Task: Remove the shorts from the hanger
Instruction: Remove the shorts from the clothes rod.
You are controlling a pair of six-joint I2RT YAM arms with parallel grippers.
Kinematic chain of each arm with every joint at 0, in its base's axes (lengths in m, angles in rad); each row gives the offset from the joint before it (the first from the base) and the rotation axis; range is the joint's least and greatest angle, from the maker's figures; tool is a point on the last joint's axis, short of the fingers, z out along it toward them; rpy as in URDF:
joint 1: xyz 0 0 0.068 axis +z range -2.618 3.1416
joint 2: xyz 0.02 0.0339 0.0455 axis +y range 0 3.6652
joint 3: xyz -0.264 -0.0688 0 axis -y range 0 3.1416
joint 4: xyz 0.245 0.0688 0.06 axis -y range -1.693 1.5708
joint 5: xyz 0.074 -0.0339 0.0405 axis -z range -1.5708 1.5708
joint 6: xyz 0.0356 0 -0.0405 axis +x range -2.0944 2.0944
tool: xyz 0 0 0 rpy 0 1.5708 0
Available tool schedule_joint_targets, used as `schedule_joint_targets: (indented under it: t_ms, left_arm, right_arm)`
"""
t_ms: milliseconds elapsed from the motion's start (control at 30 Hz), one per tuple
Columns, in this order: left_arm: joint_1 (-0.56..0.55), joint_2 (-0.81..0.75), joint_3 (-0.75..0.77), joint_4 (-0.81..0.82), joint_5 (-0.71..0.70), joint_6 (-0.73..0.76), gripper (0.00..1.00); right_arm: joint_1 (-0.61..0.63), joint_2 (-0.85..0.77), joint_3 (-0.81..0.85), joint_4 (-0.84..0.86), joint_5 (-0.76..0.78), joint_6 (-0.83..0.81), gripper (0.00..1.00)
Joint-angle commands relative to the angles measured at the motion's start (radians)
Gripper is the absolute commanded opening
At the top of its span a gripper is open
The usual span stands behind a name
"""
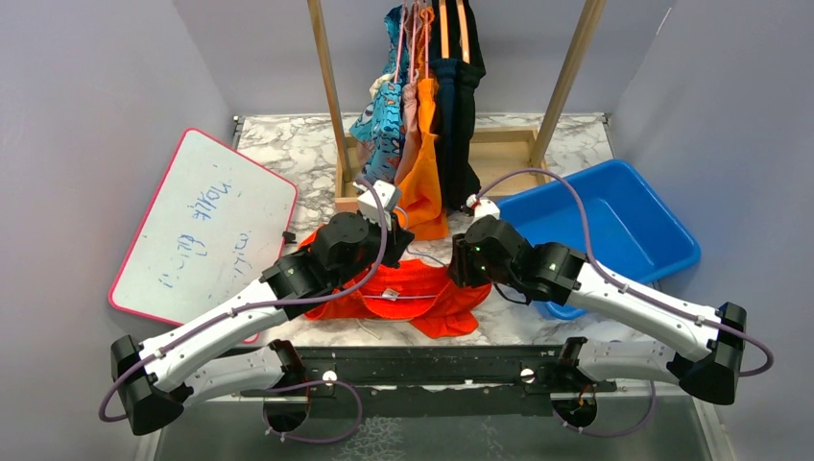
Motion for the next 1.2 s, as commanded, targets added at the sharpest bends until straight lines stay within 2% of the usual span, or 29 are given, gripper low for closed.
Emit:
schedule_joint_targets:
  t_ms: [0, 100, 367, 600, 833, 1167]
  left_arm:
    - [-0.002, -0.034, 0.013, 0.04, -0.029, -0.029, 0.0]
    - [-0.002, -0.042, 0.015, 0.036, -0.039, -0.023, 0.0]
    - [-0.002, -0.071, 0.003, 0.021, -0.086, -0.006, 0.0]
    - [-0.002, -0.117, -0.003, -0.019, -0.102, 0.014, 0.0]
    - [-0.002, -0.196, -0.024, -0.059, -0.104, 0.026, 0.0]
    - [-0.002, -0.221, -0.032, -0.062, -0.107, 0.013, 0.0]
  right_arm:
    - [0.005, 0.035, 0.059, -0.068, 0.122, 0.024, 0.38]
    - [0.006, 0.069, 0.066, -0.089, 0.138, 0.022, 0.32]
    - [0.006, 0.082, 0.061, -0.115, 0.212, 0.016, 0.04]
    - [-0.031, 0.074, 0.051, -0.13, 0.347, 0.003, 0.01]
    - [-0.196, 0.021, -0.009, -0.015, 0.168, -0.087, 0.01]
    - [-0.218, 0.024, -0.075, 0.033, 0.063, -0.085, 0.01]
